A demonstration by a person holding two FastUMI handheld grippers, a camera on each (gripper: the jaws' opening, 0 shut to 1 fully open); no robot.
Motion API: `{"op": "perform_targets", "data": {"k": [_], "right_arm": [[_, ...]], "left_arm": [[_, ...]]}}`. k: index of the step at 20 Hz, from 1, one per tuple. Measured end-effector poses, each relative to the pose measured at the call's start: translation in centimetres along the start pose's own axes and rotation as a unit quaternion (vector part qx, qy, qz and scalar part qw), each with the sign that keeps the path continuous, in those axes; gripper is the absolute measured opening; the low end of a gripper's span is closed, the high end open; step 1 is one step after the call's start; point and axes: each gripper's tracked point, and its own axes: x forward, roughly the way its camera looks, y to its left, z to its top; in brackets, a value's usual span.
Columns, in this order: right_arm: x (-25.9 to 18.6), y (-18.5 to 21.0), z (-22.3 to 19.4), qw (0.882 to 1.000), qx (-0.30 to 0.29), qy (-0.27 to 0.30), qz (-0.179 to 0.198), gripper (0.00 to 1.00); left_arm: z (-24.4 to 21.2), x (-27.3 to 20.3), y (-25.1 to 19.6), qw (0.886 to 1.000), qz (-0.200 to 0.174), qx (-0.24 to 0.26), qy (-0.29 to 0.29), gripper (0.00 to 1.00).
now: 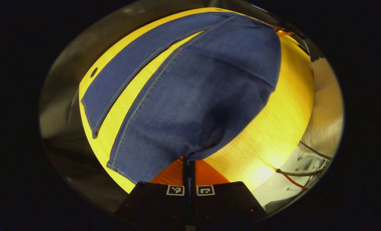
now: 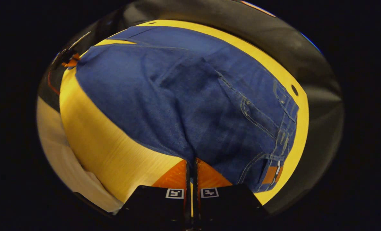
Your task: Grasp the waist and the cuffs of the jeans and fold them to make the two legs overlap; first hold the waist and fold one-third of the jeans toward the cuffs, then hold the cuffs and fold the remaining one-third in the same direction to finish folding.
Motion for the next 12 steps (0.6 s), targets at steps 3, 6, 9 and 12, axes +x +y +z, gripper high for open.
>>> {"op": "perform_targets", "data": {"k": [3,6,9,12], "right_arm": [[-1.6,-0.5,1.6,0.997,0.031,-0.042,-0.057,0.05],[-3.2,-1.9,3.9,0.990,0.081,-0.087,-0.082,0.05],[-6.1,-3.7,7.7,0.982,0.092,-0.124,-0.105,0.03],[-7.1,-5.8,11.8,0.973,0.101,-0.171,-0.120,0.03]], "left_arm": [[0.7,-2.4,1.3,0.995,0.068,-0.064,-0.026,0.00],[2.6,-4.2,3.8,0.981,0.125,-0.137,-0.059,0.00],[3.4,-6.5,6.4,0.965,0.179,-0.174,-0.075,0.00],[6.0,-8.7,7.8,0.947,0.227,-0.201,-0.102,0.00]]}}
